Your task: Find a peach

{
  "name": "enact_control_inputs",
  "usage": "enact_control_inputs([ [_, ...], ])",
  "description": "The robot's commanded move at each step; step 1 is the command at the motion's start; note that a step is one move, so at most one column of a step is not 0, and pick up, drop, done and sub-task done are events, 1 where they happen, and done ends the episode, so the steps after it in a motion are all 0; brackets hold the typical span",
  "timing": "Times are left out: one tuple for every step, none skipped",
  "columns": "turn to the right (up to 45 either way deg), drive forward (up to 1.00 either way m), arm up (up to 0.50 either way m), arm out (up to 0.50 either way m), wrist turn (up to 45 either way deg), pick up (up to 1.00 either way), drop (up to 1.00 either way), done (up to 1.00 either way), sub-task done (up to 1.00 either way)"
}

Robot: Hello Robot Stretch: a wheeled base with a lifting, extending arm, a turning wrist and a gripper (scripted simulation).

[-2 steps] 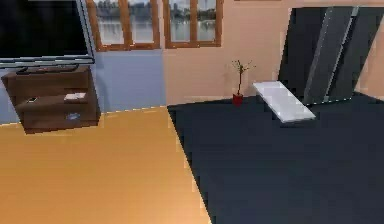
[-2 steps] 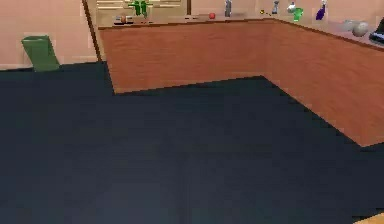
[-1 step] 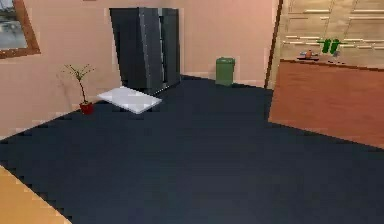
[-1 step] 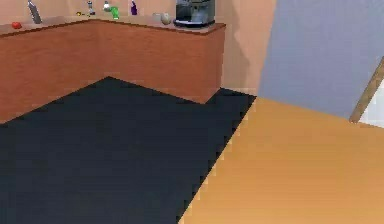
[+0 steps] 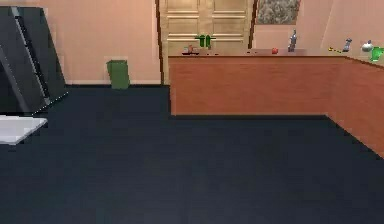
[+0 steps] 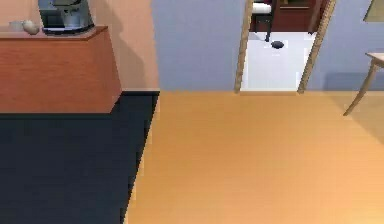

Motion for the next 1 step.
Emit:
enact_control_inputs([
  [0.0,1.00,0.00,0.00,0.0,0.00,0.00,0.00,0.00],
])
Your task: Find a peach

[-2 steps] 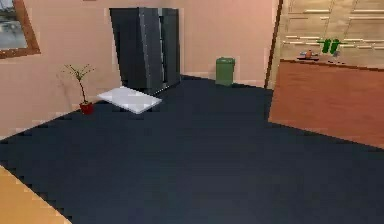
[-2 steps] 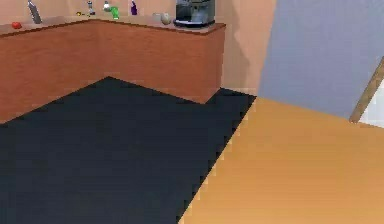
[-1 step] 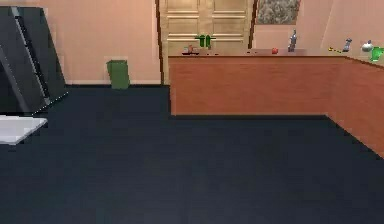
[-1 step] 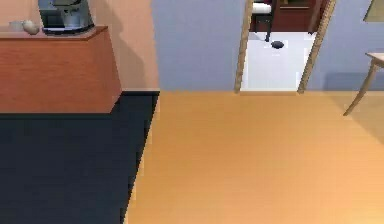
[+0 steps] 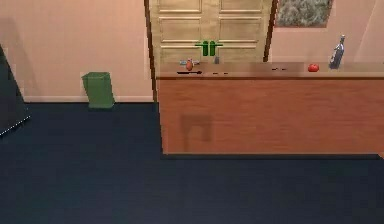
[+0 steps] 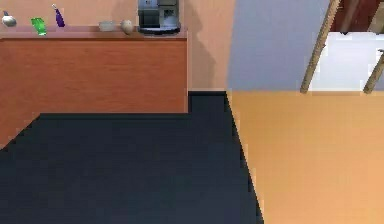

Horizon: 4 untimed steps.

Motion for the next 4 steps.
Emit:
enact_control_inputs([
  [0.0,1.00,0.00,0.00,0.0,0.00,0.00,0.00,0.00],
  [0.0,0.20,0.00,0.00,0.0,0.00,0.00,0.00,0.00],
  [0.0,0.90,0.00,0.00,0.0,0.00,0.00,0.00,0.00],
  [0.0,0.00,0.00,0.00,0.0,0.00,0.00,1.00,0.00],
])
